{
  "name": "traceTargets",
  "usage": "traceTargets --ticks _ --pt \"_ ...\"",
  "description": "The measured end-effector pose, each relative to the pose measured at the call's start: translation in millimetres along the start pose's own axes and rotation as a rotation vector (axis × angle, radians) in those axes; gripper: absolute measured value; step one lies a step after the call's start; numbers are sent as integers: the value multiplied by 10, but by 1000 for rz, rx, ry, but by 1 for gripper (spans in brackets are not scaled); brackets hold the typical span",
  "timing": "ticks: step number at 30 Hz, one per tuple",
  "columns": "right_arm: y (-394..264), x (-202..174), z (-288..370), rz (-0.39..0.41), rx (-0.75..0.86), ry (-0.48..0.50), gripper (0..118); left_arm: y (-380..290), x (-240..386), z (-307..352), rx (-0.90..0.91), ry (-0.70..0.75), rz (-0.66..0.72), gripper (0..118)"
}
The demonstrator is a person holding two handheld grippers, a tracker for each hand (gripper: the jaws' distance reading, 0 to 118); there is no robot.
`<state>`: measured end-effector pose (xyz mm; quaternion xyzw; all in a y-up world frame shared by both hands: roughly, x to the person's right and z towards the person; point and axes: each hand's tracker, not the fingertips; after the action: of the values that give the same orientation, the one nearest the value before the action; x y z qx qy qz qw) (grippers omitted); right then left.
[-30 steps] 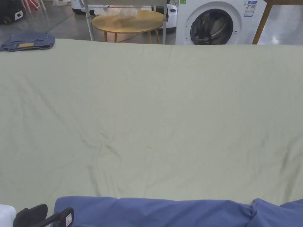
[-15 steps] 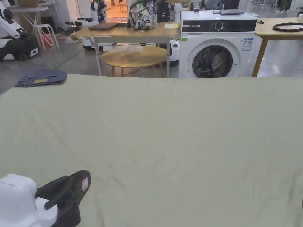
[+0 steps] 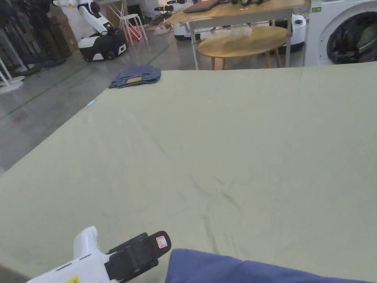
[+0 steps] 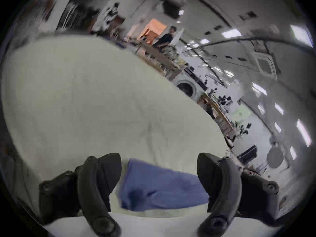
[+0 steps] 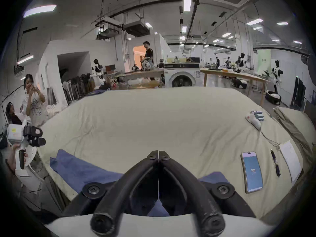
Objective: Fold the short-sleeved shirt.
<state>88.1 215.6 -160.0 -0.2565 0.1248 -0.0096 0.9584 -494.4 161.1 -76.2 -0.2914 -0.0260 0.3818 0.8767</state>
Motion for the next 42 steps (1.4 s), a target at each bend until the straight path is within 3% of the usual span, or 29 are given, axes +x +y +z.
traceTargets --ticks 5,9,11,12,13,14,15,20,24,29,33,35,42 --pt "-59 27 0 -64 -31 30 0 -208 -506 -294 -38 -135 225 92" --pt "-93 5 18 -34 -49 27 0 -306 -496 -570 -135 -124 178 92" --pt "-114 -19 3 -28 -68 11 0 -329 -438 -636 -115 -210 206 91" --pt "-123 -21 4 -29 -75 0 0 -344 -401 -688 -117 -214 245 85" --pt "-136 -26 5 -34 -77 -4 0 -376 -469 -735 -125 -231 280 67" --pt "-147 -24 7 -46 -80 -3 0 -399 -462 -804 -141 -273 311 24" --pt "-155 -21 6 -67 -86 3 0 -420 -441 -861 -168 -304 328 11" --pt "-214 97 52 -75 -98 -5 0 -483 -338 -859 -150 -302 390 11" --pt "-228 170 83 -104 -97 -4 0 -280 -402 -548 -24 -292 406 10" --pt "-275 323 77 -125 -94 -13 0 174 -224 79 124 -321 275 10" --pt "-287 326 65 -153 -87 -10 0 444 280 251 92 -170 -4 10" --pt "-283 320 49 -163 -84 -3 0 333 543 44 15 -199 -86 10" --pt "-298 239 103 -107 -89 29 0 -623 1038 -1411 -296 -217 -121 10"
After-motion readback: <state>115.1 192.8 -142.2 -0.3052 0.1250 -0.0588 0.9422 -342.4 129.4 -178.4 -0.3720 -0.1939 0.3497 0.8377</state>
